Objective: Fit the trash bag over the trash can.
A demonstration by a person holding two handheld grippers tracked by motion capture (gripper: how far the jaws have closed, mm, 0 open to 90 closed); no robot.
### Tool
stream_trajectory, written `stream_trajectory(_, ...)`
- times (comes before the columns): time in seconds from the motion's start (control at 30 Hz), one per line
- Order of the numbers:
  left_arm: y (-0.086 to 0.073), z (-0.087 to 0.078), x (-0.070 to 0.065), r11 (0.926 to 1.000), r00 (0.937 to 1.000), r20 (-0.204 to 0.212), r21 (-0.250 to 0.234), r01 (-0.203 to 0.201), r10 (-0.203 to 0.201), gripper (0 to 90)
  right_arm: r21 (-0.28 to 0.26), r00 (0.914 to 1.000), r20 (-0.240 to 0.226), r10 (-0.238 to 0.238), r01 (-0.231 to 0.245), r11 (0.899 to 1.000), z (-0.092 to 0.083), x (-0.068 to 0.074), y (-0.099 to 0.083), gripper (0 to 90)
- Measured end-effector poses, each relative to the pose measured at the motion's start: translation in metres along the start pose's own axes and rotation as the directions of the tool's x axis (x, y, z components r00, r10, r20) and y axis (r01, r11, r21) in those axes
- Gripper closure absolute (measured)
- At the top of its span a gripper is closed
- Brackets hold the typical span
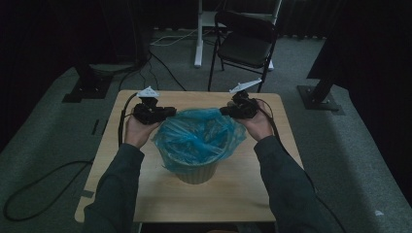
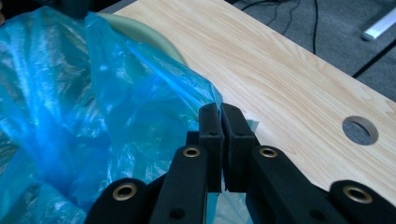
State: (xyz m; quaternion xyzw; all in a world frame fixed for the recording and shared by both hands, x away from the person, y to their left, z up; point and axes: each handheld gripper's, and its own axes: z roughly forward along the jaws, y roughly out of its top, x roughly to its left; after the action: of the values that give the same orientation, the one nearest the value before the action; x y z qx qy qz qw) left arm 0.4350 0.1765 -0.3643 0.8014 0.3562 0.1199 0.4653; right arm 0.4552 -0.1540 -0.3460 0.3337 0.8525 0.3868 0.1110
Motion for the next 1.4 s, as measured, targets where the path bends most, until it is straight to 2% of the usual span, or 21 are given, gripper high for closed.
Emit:
stream_trajectory(0.2,0.000,0.001,0.000,0.9999,0.9999,-0.010,-0.014,0.005,-0.005,78.3,0.027,0.9988,0.030,0.040,-0.041,0.999,0.005,-0.008,0.000,88.6)
stream_trajectory(0.4,0.000,-0.008,0.000,0.9988,0.9998,-0.005,-0.044,0.020,-0.020,73.7,0.020,0.9977,0.045,0.051,-0.052,0.998,0.011,-0.010,0.000,88.6)
stream_trajectory(0.47,-0.001,-0.007,-0.003,0.9997,1.0000,0.002,-0.024,-0.003,0.003,70.4,0.001,0.9983,0.027,0.051,-0.051,0.999,0.011,-0.009,0.001,88.2)
stream_trajectory(0.6,-0.002,-0.004,-0.004,0.9999,0.9999,-0.003,-0.002,-0.016,0.016,69.2,-0.015,0.9990,0.017,0.041,-0.040,0.999,0.010,-0.007,0.002,83.3)
stream_trajectory(0.63,-0.002,-0.002,-0.004,0.9998,0.9998,-0.005,0.005,-0.020,0.020,69.9,-0.022,0.9995,0.007,0.032,-0.032,0.999,0.010,-0.007,0.002,82.3)
stream_trajectory(0.7,-0.002,0.000,-0.005,0.9996,0.9995,-0.018,0.008,-0.025,0.026,77.2,-0.017,0.9997,0.005,0.025,-0.025,1.000,0.010,-0.007,0.002,82.3)
stream_trajectory(0.73,-0.001,0.000,-0.005,0.9997,0.9994,-0.027,0.005,-0.023,0.024,77.2,-0.017,0.9997,0.005,0.025,-0.025,1.000,0.010,-0.007,0.002,82.3)
stream_trajectory(0.77,-0.001,0.001,-0.003,0.9999,0.9996,-0.024,0.000,-0.015,0.015,81.2,-0.011,0.9996,0.010,0.028,-0.028,1.000,0.011,-0.008,0.002,87.6)
stream_trajectory(0.8,-0.001,0.001,-0.003,0.9999,0.9998,-0.019,-0.008,-0.007,0.007,81.2,-0.011,0.9996,0.010,0.028,-0.028,1.000,0.011,-0.008,0.002,87.6)
stream_trajectory(0.83,0.000,0.001,-0.002,0.9998,0.9999,-0.015,-0.020,-0.001,0.001,85.8,-0.010,0.9993,0.009,0.036,-0.036,0.999,0.012,-0.009,0.002,89.4)
stream_trajectory(0.87,0.000,0.000,-0.002,0.9997,0.9998,-0.020,-0.024,0.001,-0.002,86.2,-0.011,0.9992,0.005,0.040,-0.040,0.999,0.012,-0.010,0.002,89.5)
stream_trajectory(0.9,0.001,0.002,0.000,0.9996,0.9990,-0.043,-0.024,0.011,-0.012,86.3,-0.008,0.9989,0.007,0.046,-0.046,0.999,0.014,-0.010,0.003,89.5)
stream_trajectory(1.0,0.000,0.004,0.002,0.9996,0.9980,-0.059,-0.016,0.023,-0.023,86.9,0.007,0.9979,0.020,0.062,-0.062,0.998,0.019,-0.015,0.002,89.6)
stream_trajectory(1.03,-0.001,0.007,0.005,0.9992,0.9974,-0.061,-0.013,0.038,-0.038,87.0,0.015,0.9971,0.021,0.074,-0.074,0.997,0.020,-0.016,0.002,89.6)
stream_trajectory(1.3,-0.002,0.012,0.008,0.9987,0.9964,-0.068,0.007,0.051,-0.051,87.1,0.060,0.9957,0.020,0.091,-0.092,0.994,0.033,-0.019,0.000,89.6)
stream_trajectory(1.37,-0.003,0.014,0.009,0.9984,0.9963,-0.067,0.017,0.055,-0.053,87.1,0.099,0.9943,0.038,0.099,-0.103,0.990,0.039,-0.020,-0.003,89.7)
stream_trajectory(1.4,-0.004,0.014,0.010,0.9981,0.9961,-0.067,0.018,0.060,-0.058,87.1,0.099,0.9943,0.038,0.099,-0.103,0.990,0.039,-0.020,-0.003,89.7)
